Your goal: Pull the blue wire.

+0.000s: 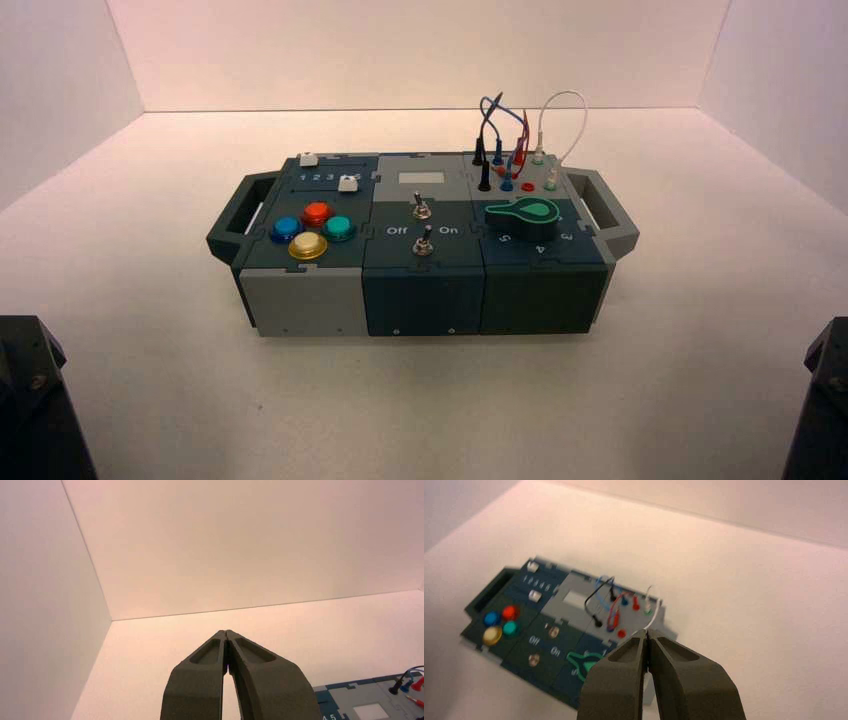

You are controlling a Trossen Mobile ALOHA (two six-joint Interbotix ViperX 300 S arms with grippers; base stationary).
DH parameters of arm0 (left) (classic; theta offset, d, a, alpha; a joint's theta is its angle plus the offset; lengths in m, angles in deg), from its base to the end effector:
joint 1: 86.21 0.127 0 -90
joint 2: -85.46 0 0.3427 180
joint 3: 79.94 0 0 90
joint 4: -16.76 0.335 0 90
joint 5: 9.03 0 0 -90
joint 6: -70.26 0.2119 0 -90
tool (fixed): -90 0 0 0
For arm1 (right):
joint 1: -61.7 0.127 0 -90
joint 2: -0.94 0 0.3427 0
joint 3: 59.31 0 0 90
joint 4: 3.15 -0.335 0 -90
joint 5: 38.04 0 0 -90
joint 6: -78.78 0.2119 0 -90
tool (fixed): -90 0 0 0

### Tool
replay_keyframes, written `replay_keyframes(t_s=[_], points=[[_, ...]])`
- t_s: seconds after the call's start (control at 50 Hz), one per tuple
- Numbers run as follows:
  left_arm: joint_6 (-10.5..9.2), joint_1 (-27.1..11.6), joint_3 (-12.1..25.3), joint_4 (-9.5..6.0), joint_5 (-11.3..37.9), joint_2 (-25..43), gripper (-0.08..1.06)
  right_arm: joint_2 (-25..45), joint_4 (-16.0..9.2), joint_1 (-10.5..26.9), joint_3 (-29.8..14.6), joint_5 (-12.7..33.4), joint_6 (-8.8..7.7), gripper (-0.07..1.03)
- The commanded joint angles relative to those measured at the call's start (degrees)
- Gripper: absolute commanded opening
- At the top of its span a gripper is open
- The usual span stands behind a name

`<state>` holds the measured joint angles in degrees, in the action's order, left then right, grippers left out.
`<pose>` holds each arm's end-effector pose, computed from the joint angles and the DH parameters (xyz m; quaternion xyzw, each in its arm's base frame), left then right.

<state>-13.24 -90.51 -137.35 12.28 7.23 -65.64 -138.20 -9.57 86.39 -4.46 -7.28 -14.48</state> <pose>0.2401 -0.0227 0.2682 0.0219 0.1081 -0.0502 0.9926 0.2172 0.1132 0.1926 -0.0397 0.3107 0.2235 0.9230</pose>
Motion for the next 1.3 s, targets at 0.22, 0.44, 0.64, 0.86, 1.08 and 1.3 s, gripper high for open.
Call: replay_keyframes(t_s=[0.22,0.44,0.64,0.86,1.08,1.3], points=[[-0.18,0.3,1.0,-0.18,-0.5,0.9,-0.03,5.4,-2.1,4.0,-2.5,0.0,-0.09,0.03],[-0.18,0.2,1.1,-0.53,0.0,2.5,-0.03,6.0,-2.6,4.0,-2.5,1.4,-0.09,0.03],[-0.09,-3.1,2.5,-0.53,3.1,7.9,-0.03,6.6,-2.8,4.1,-2.5,1.6,-0.09,0.03],[0.88,-13.0,3.5,-0.09,6.5,16.0,-0.03,8.7,-2.9,5.3,-2.6,1.7,-0.18,0.03],[1.32,-25.2,3.8,0.09,8.2,25.0,-0.03,11.3,-2.9,6.7,-2.9,1.7,-0.26,0.03],[1.23,-28.6,4.9,0.0,8.4,30.8,-0.03,14.9,-2.9,9.9,-3.6,1.4,-0.26,0.03]])
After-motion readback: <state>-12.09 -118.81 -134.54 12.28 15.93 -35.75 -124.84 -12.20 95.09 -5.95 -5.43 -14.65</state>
